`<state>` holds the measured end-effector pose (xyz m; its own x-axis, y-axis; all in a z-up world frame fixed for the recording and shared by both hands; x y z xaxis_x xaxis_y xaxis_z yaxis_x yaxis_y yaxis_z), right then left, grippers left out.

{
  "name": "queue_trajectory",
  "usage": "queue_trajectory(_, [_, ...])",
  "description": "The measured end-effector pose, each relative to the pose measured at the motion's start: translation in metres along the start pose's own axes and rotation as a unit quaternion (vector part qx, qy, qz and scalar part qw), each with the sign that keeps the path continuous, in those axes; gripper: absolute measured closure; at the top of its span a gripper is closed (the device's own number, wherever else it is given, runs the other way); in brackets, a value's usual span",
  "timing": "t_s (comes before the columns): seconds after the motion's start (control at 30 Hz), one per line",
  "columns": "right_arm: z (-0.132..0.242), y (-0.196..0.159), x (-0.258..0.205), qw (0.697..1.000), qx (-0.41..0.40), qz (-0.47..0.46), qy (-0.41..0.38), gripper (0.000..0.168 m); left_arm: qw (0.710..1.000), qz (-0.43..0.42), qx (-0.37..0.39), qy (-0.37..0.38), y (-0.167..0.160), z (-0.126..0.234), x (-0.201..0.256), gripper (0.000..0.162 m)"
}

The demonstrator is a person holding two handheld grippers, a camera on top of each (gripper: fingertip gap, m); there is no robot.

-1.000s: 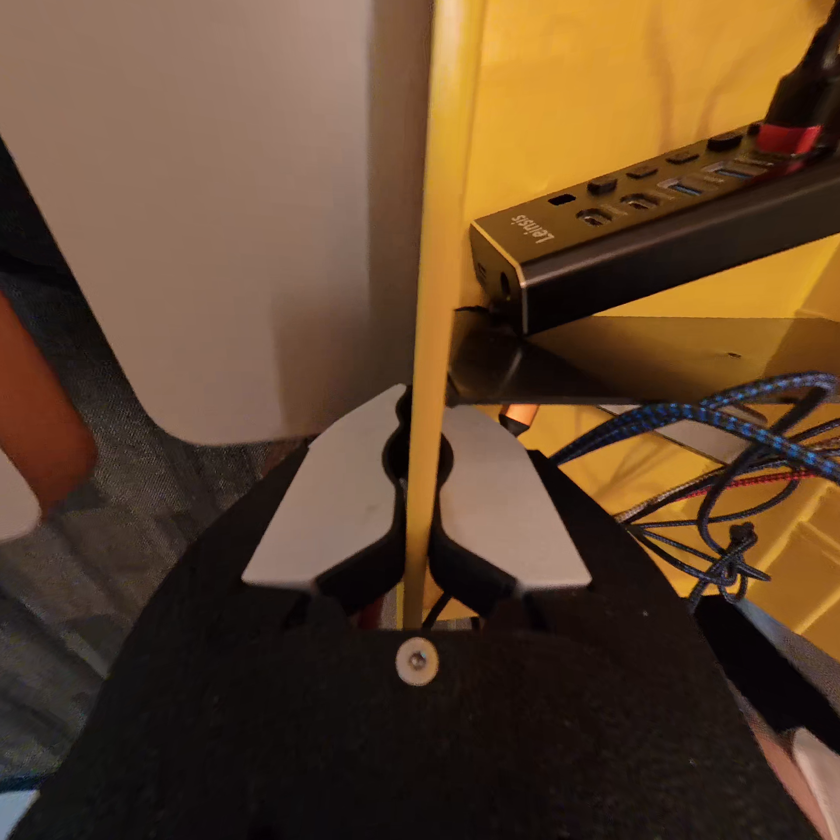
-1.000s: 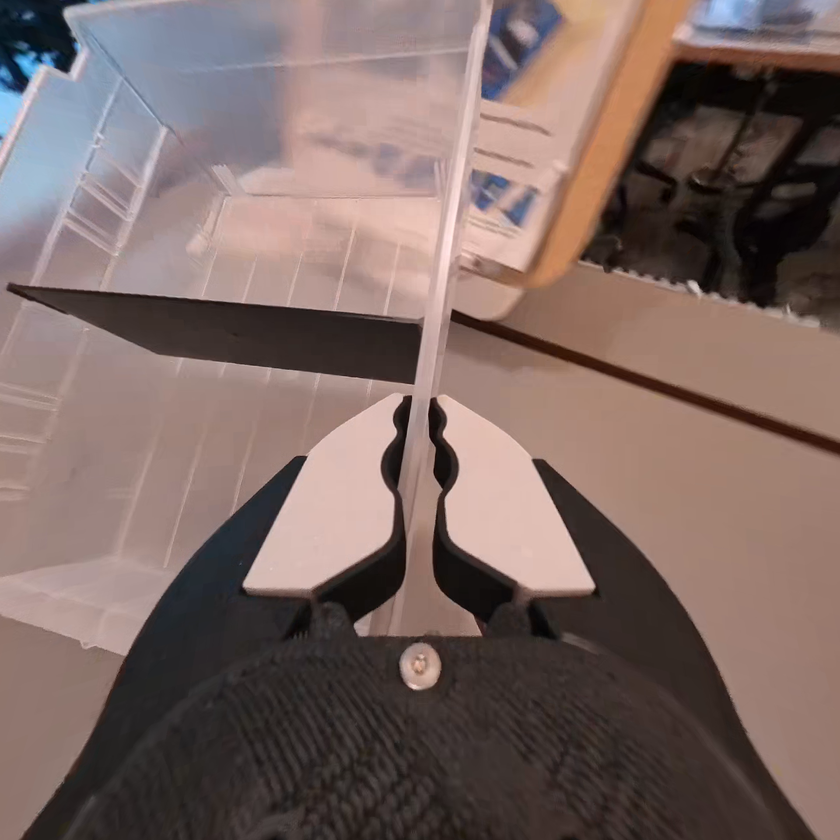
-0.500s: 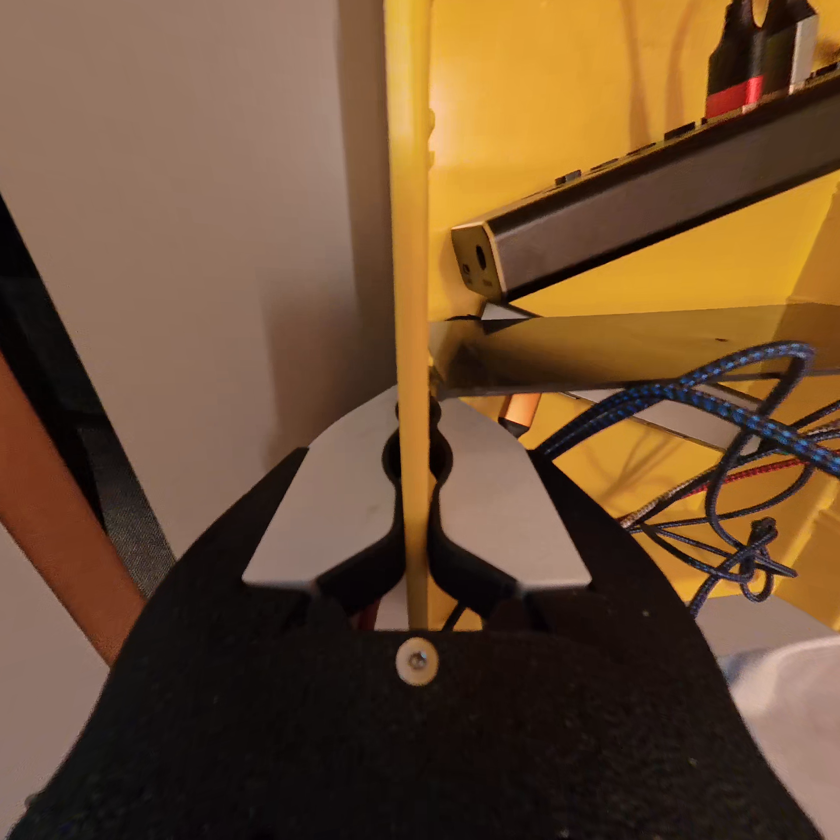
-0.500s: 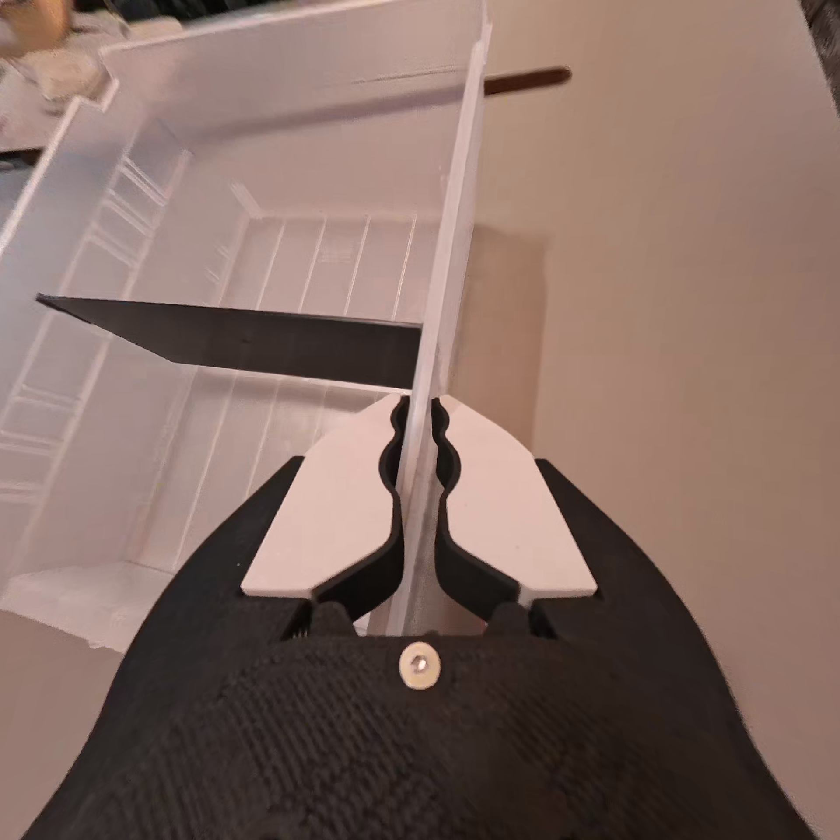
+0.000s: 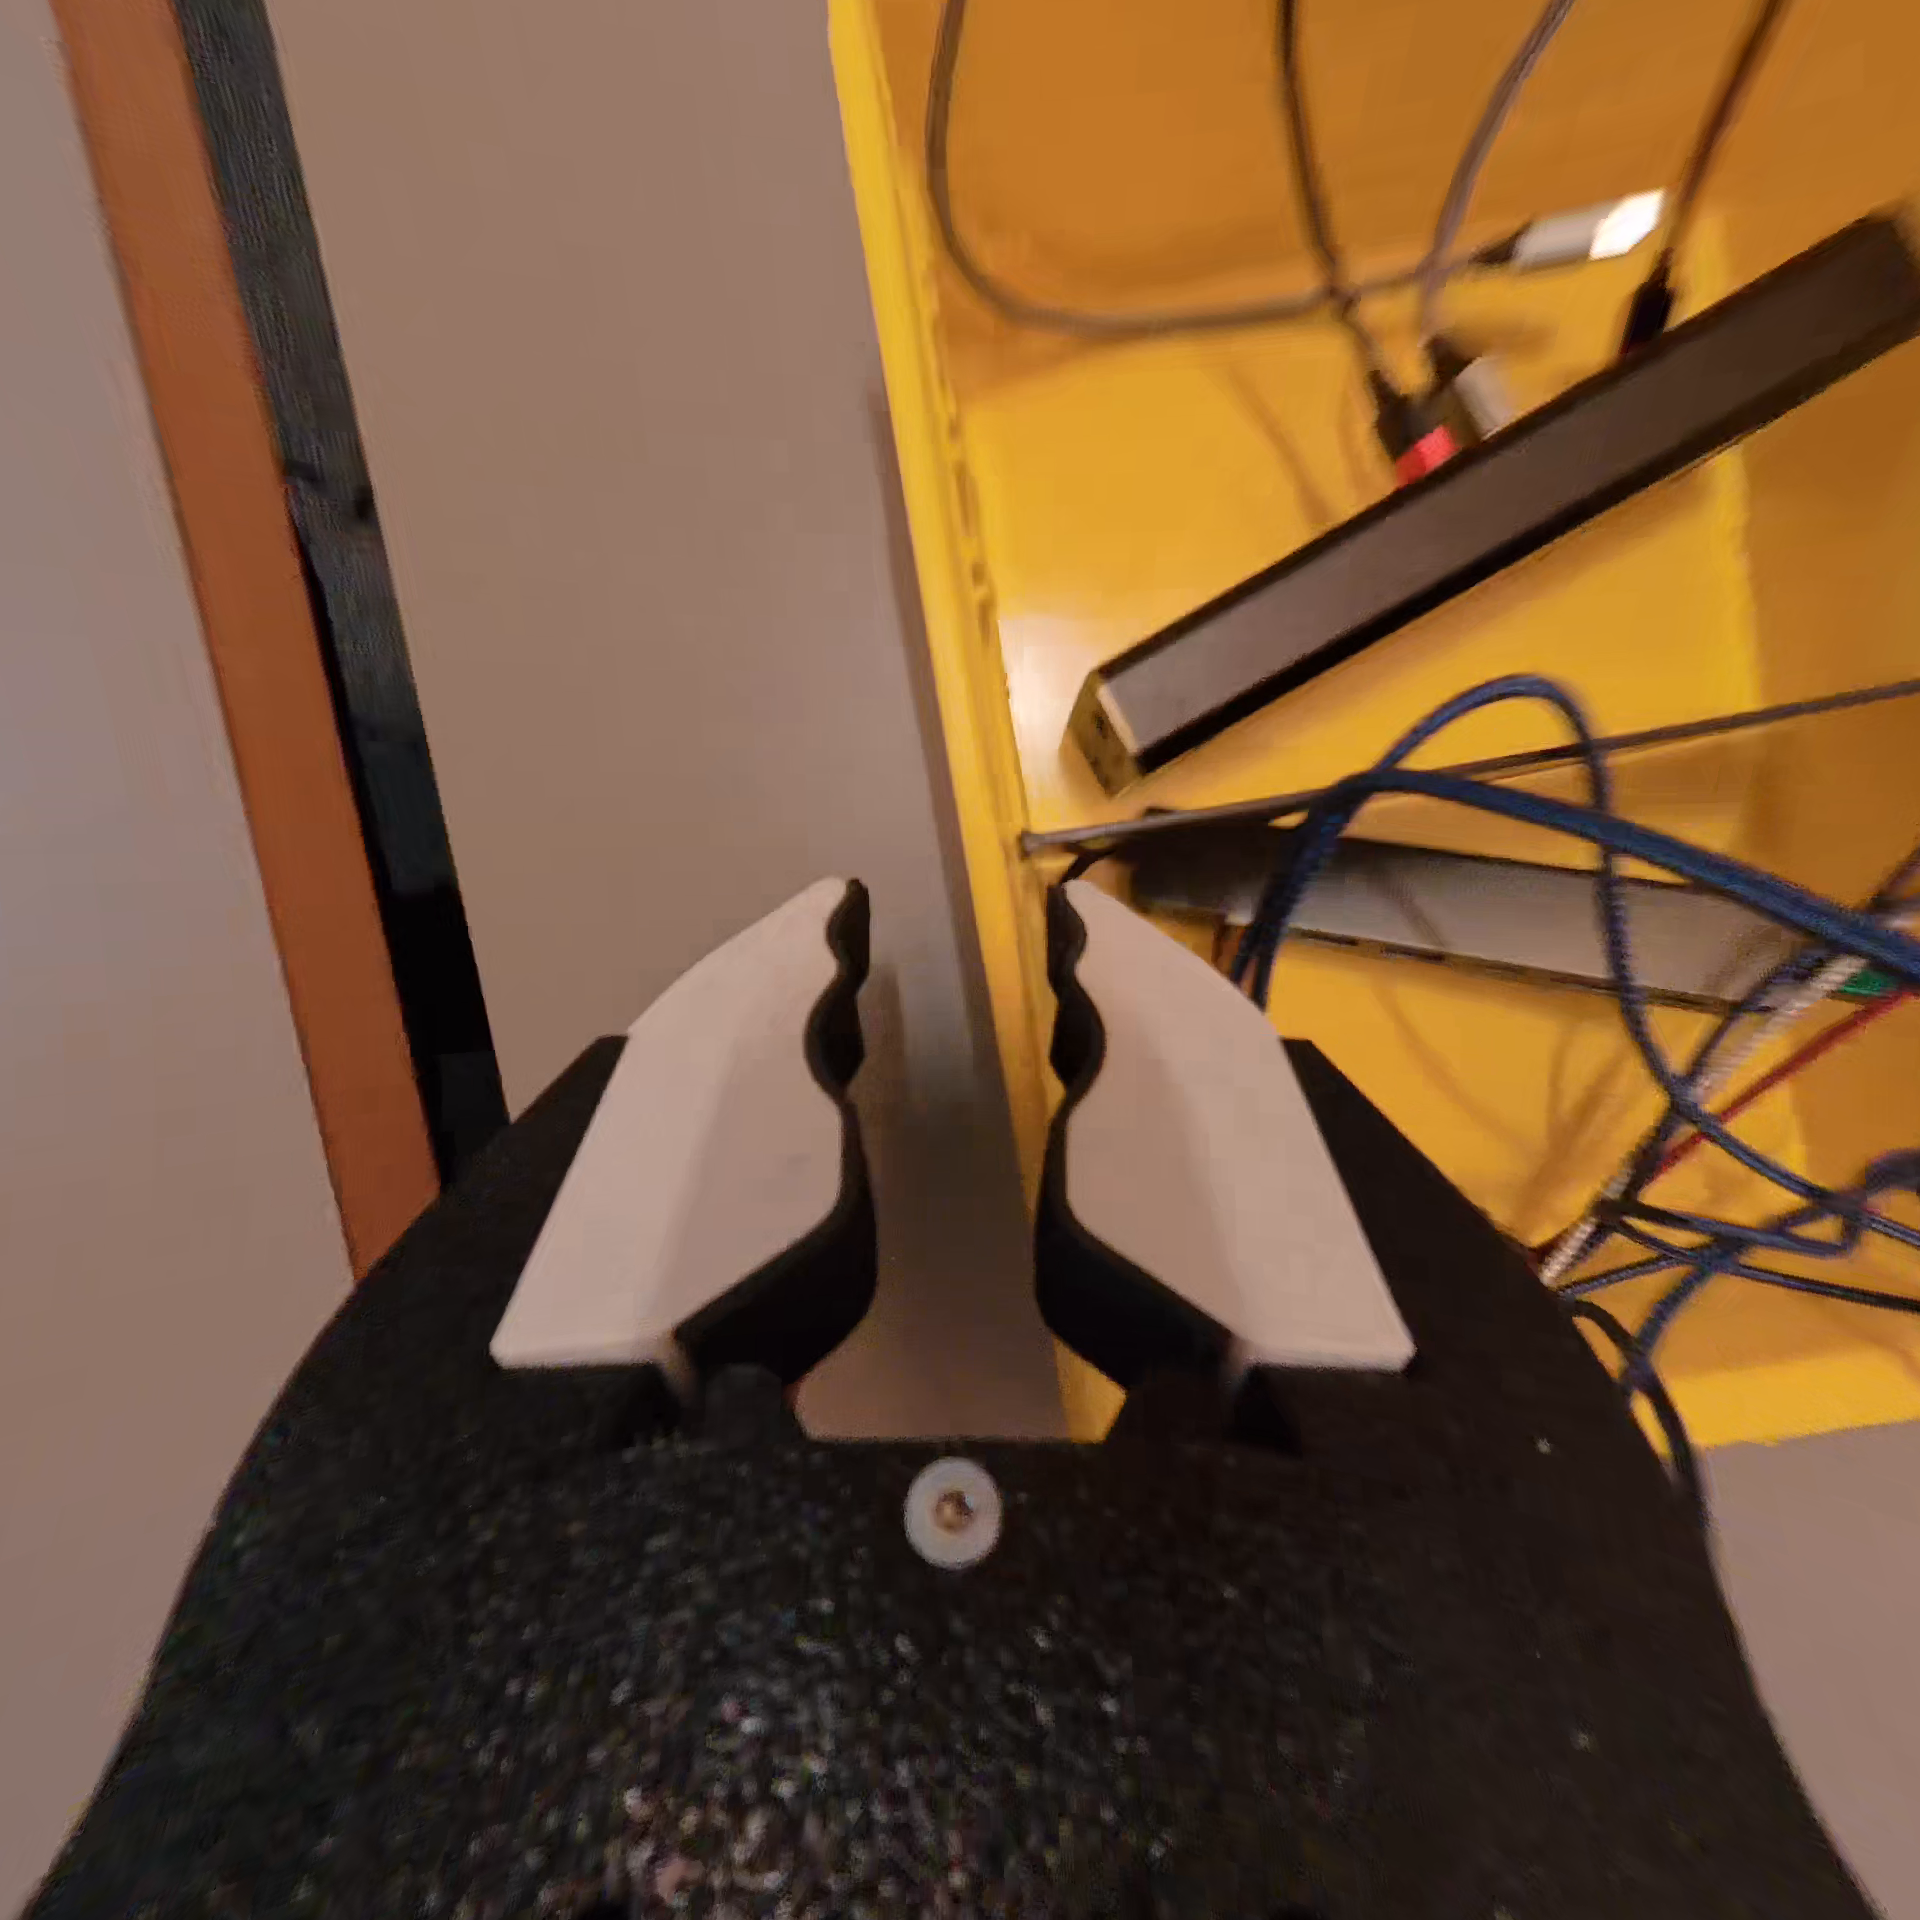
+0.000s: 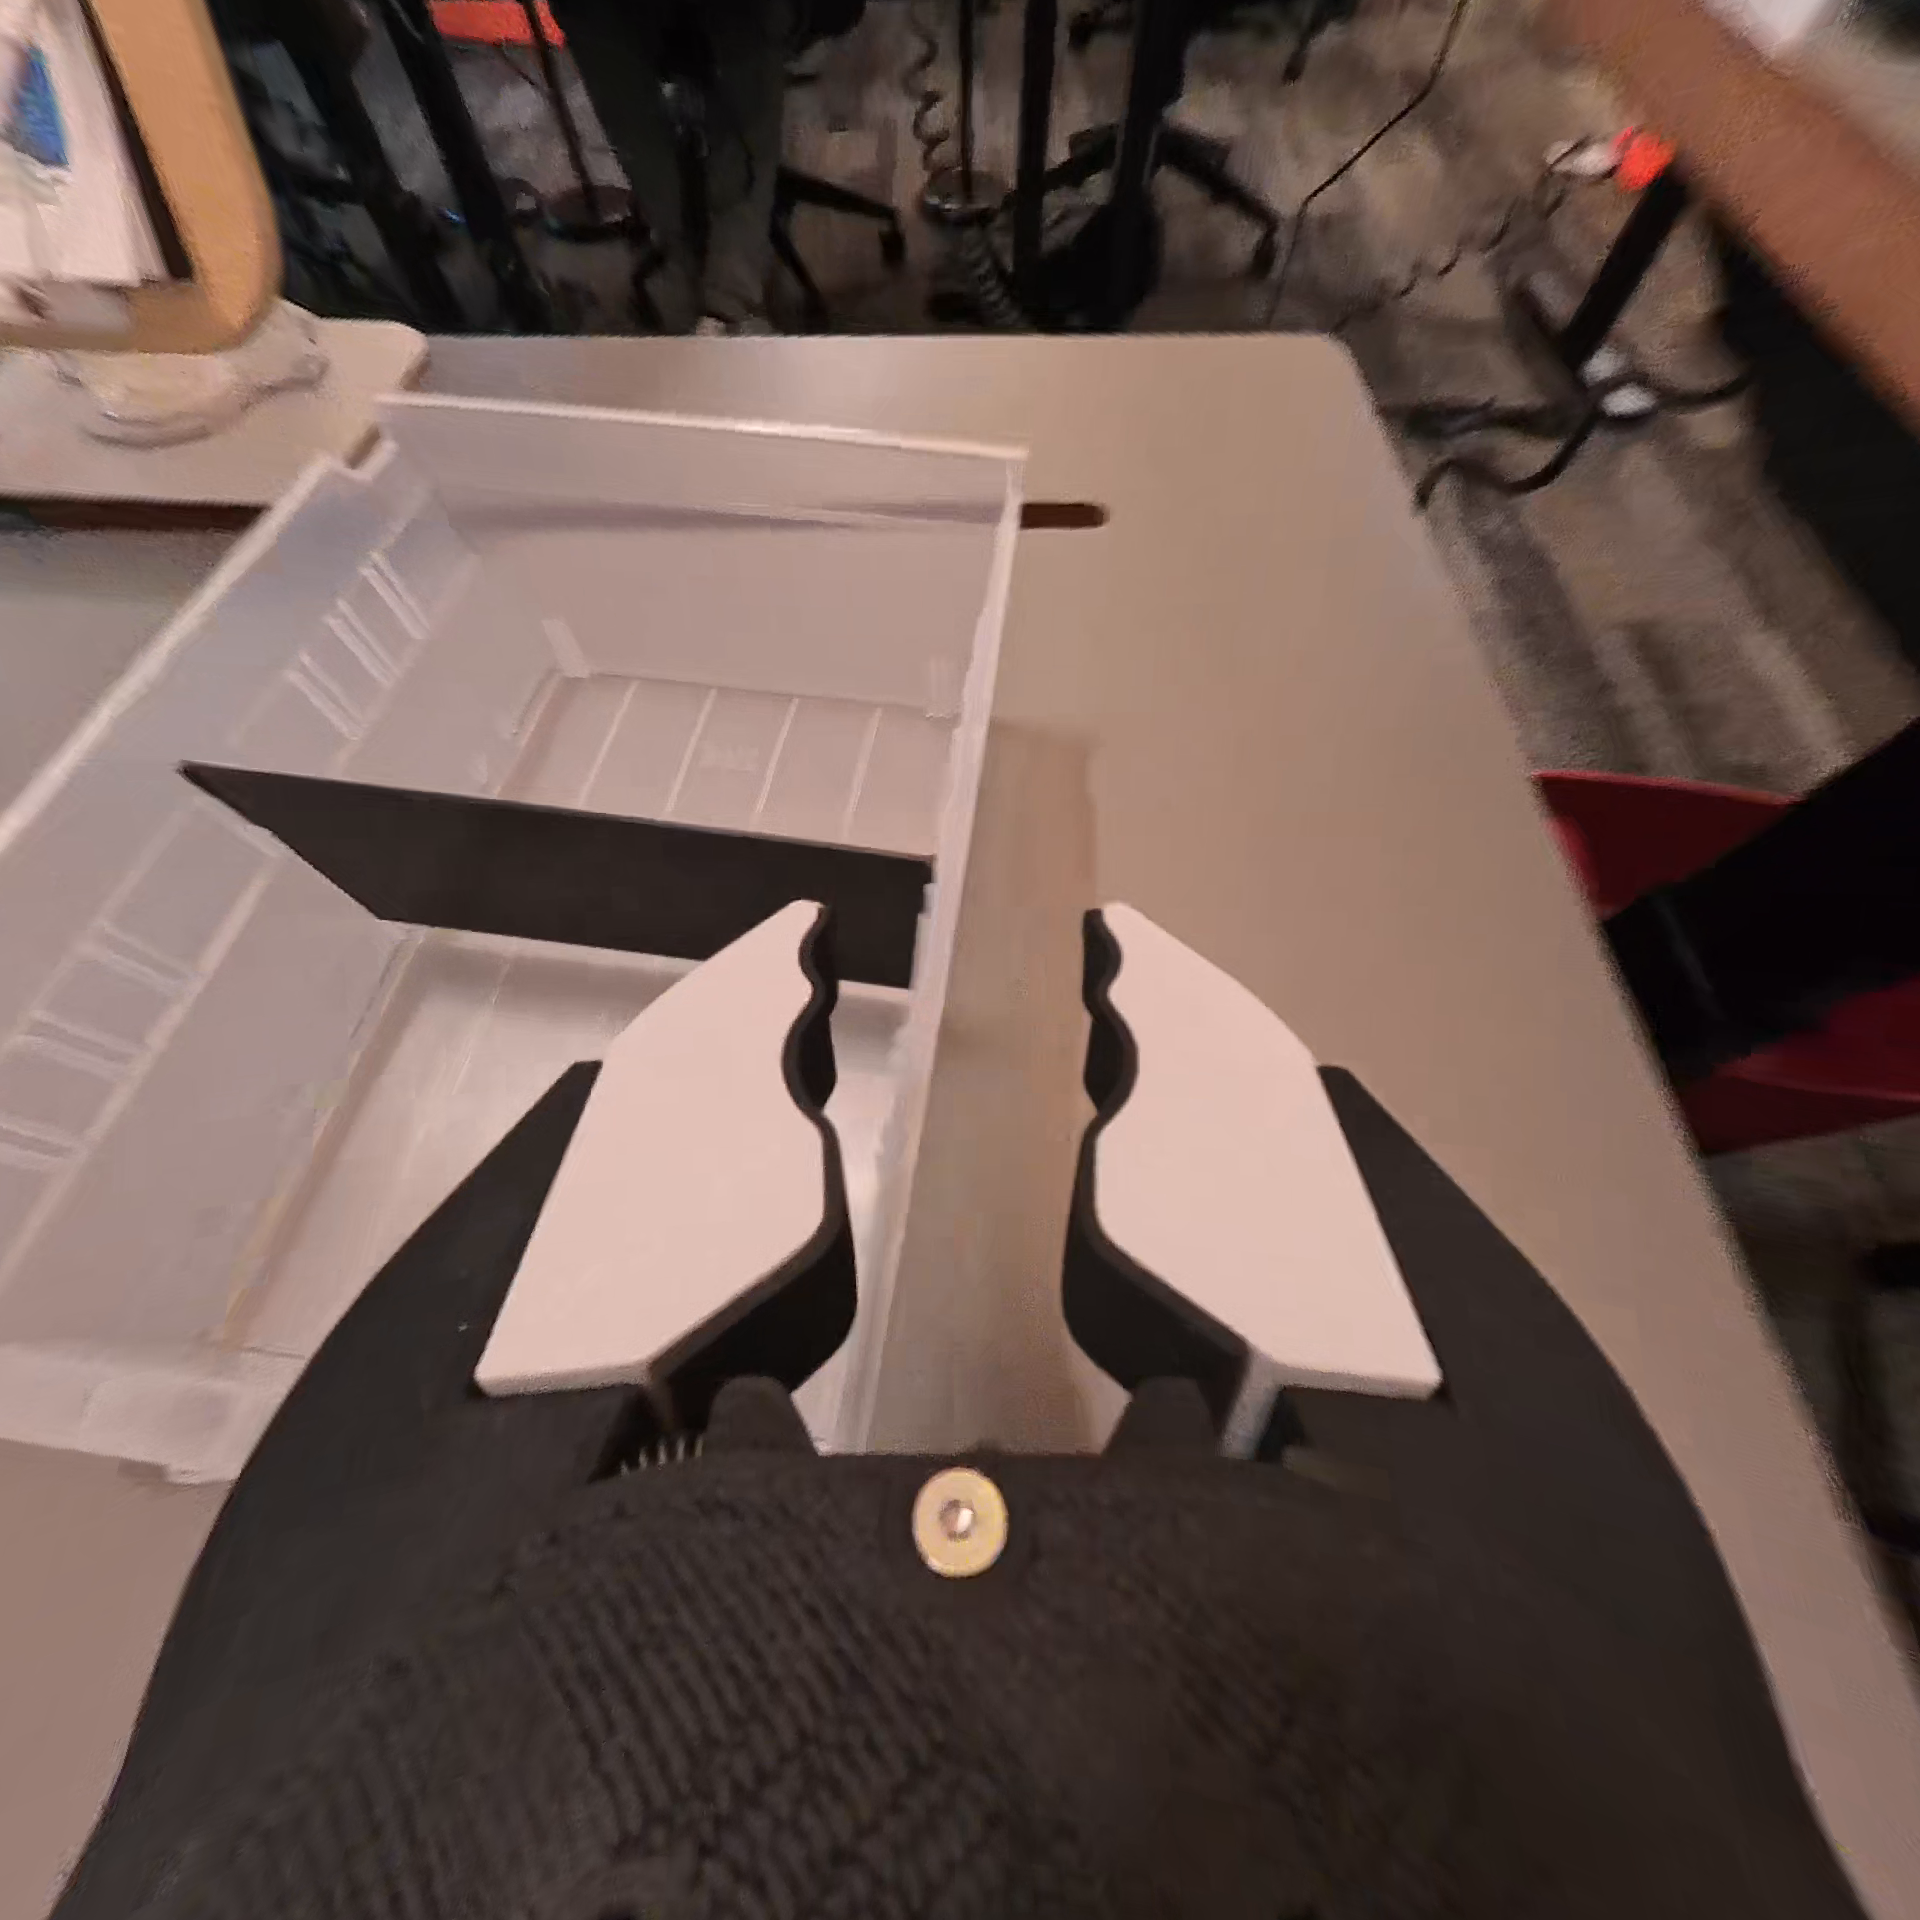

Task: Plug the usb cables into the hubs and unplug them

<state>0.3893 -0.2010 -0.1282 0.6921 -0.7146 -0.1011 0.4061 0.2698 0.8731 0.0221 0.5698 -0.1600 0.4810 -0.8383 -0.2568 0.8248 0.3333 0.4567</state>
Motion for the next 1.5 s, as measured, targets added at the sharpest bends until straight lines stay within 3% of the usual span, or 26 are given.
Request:
queue_trajectory(0.07, [0.012, 0.007, -0.009, 0.999, -0.004, 0.039, -0.024, 0.115, 0.999, 0.009, 0.042, -0.015, 0.004, 0.017, -0.005, 0.126])
queue_trajectory(0.17, [0.017, 0.015, -0.04, 0.997, 0.019, 0.032, 0.062, 0.106, 0.997, 0.02, 0.078, 0.009, 0.007, 0.042, -0.018, 0.12])
queue_trajectory(0.27, [0.017, 0.015, -0.071, 0.991, 0.022, 0.044, 0.124, 0.103, 0.986, -0.017, 0.164, 0.034, 0.018, 0.073, -0.022, 0.121])
queue_trajectory(0.37, [0.015, 0.007, -0.093, 0.988, -0.001, 0.081, 0.132, 0.1, 0.959, -0.14, 0.247, 0.009, 0.027, 0.104, 0.0, 0.123])
queue_trajectory(0.5, [0.013, -0.004, -0.121, 0.983, -0.013, 0.117, 0.141, 0.1, 0.894, -0.371, 0.251, -0.005, 0.021, 0.12, 0.049, 0.124])
queue_trajectory(0.6, [0.01, -0.01, -0.138, 0.979, -0.015, 0.139, 0.149, 0.1, 0.832, -0.51, 0.218, 0.028, 0.018, 0.112, 0.076, 0.127])
queue_trajectory(0.67, [0.009, -0.015, -0.146, 0.976, -0.021, 0.148, 0.158, 0.099, 0.806, -0.56, 0.19, 0.032, 0.018, 0.101, 0.091, 0.133])
queue_trajectory(0.83, [0.01, -0.027, -0.151, 0.973, -0.038, 0.152, 0.167, 0.097, 0.766, -0.63, 0.123, -0.034, 0.01, 0.074, 0.124, 0.134])
queue_trajectory(0.93, [0.016, -0.033, -0.148, 0.972, -0.048, 0.157, 0.171, 0.097, 0.751, -0.653, 0.078, -0.059, 0.003, 0.057, 0.137, 0.121])
queue_trajectory(1.1, [0.023, -0.043, -0.143, 0.972, -0.052, 0.153, 0.173, 0.097, 0.706, -0.705, 0.068, -0.002, -0.007, 0.022, 0.147, 0.133])
queue_trajectory(1.33, [0.024, -0.053, -0.146, 0.967, -0.061, 0.163, 0.184, 0.099, 0.696, -0.714, 0.058, 0.05, -0.017, -0.009, 0.148, 0.135])
queue_trajectory(1.5, [0.024, -0.055, -0.154, 0.963, -0.06, 0.175, 0.198, 0.101, 0.72, -0.682, 0.096, 0.087, -0.008, 0.013, 0.141, 0.149])
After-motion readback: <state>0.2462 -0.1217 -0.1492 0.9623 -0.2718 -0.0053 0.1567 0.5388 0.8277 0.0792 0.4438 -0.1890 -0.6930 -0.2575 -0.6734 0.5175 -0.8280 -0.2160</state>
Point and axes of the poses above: each gripper's, where its closed fingertips meet, z back along the fingers, y out of its top, x = y × z across the jaws, the point moved 7 cm from there along z, back along the fingers, and after that the axes turned 14 degrees about y, right-handed, at the moved point
